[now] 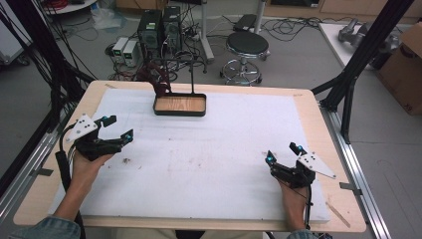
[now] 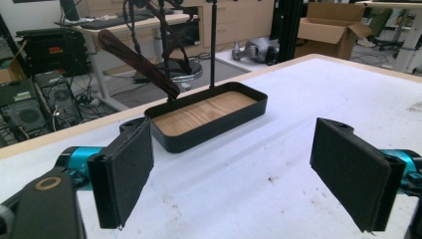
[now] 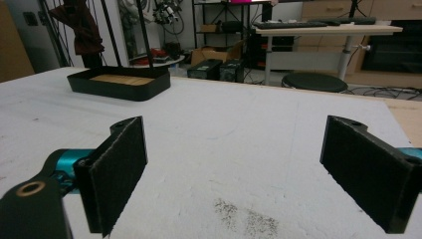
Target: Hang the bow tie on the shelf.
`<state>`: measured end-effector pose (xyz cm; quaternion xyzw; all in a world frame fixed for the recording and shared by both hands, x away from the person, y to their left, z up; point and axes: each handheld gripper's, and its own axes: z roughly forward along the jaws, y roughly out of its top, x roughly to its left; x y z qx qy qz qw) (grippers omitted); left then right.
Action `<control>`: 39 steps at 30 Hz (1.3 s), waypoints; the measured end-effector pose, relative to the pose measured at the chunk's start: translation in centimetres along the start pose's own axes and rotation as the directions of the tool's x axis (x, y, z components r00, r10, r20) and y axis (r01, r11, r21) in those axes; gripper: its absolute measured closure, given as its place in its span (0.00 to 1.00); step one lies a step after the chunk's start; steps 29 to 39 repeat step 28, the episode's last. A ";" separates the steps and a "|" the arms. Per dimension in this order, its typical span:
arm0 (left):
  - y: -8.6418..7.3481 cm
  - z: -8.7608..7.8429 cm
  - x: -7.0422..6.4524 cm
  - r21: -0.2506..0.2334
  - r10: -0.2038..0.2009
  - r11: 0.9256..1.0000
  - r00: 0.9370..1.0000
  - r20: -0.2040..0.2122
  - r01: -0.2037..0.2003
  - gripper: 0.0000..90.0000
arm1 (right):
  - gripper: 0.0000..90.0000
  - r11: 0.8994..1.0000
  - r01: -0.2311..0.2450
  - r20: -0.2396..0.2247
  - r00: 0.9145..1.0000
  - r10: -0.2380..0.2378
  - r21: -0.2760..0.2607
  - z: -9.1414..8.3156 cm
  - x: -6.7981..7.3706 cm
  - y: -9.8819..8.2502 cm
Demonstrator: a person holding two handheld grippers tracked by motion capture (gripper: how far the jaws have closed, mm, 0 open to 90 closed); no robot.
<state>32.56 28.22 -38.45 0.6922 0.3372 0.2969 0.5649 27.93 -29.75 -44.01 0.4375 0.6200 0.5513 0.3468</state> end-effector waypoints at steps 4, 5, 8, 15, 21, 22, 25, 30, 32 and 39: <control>-0.9 -0.4 -0.5 0.020 0.003 1.000 1.000 -0.006 -0.003 0.20 | 0.11 1.000 0.001 -0.001 1.000 -0.001 0.000 0.0 0.0 0.0; -1.1 -0.5 -0.6 0.024 0.004 1.000 1.000 -0.009 -0.004 0.20 | 0.11 1.000 0.001 -0.001 1.000 -0.001 0.000 0.0 0.0 0.0; -1.9 -0.6 -1.0 0.054 -0.001 0.999 1.000 -0.010 0.001 0.20 | 0.12 1.000 0.001 -0.002 1.000 -0.001 0.001 0.0 0.0 0.0; -3.0 -0.9 -1.5 0.078 -0.005 0.997 1.000 -0.013 0.006 0.20 | 0.11 1.000 0.001 -0.003 1.000 -0.001 0.002 0.0 0.0 0.0; -3.7 -1.0 -1.6 0.091 -0.011 0.996 1.000 -0.019 0.013 0.20 | 0.12 1.000 0.003 -0.006 1.000 -0.003 0.002 0.1 0.0 0.0; -3.7 -1.0 -1.6 0.093 -0.010 0.996 1.000 -0.019 0.011 0.20 | 0.12 1.000 0.005 -0.006 1.000 -0.005 0.002 0.1 0.0 0.0; -3.7 -1.0 -1.7 0.089 -0.007 0.996 1.000 -0.020 0.009 0.20 | 0.12 1.000 0.003 -0.006 1.000 -0.003 0.002 0.1 0.0 0.0; -3.8 -0.9 -1.6 0.093 -0.009 0.996 1.000 -0.018 0.011 0.20 | 0.12 1.000 0.005 -0.008 1.000 -0.005 -0.001 0.1 -0.1 0.0; -3.8 -0.9 -1.6 0.093 -0.009 0.996 1.000 -0.018 0.011 0.20 | 0.12 1.000 0.005 -0.008 1.000 -0.005 -0.001 0.1 -0.1 0.0; -3.8 -0.9 -1.6 0.093 -0.009 0.996 1.000 -0.018 0.011 0.20 | 0.12 1.000 0.005 -0.008 1.000 -0.005 -0.001 0.1 -0.1 0.0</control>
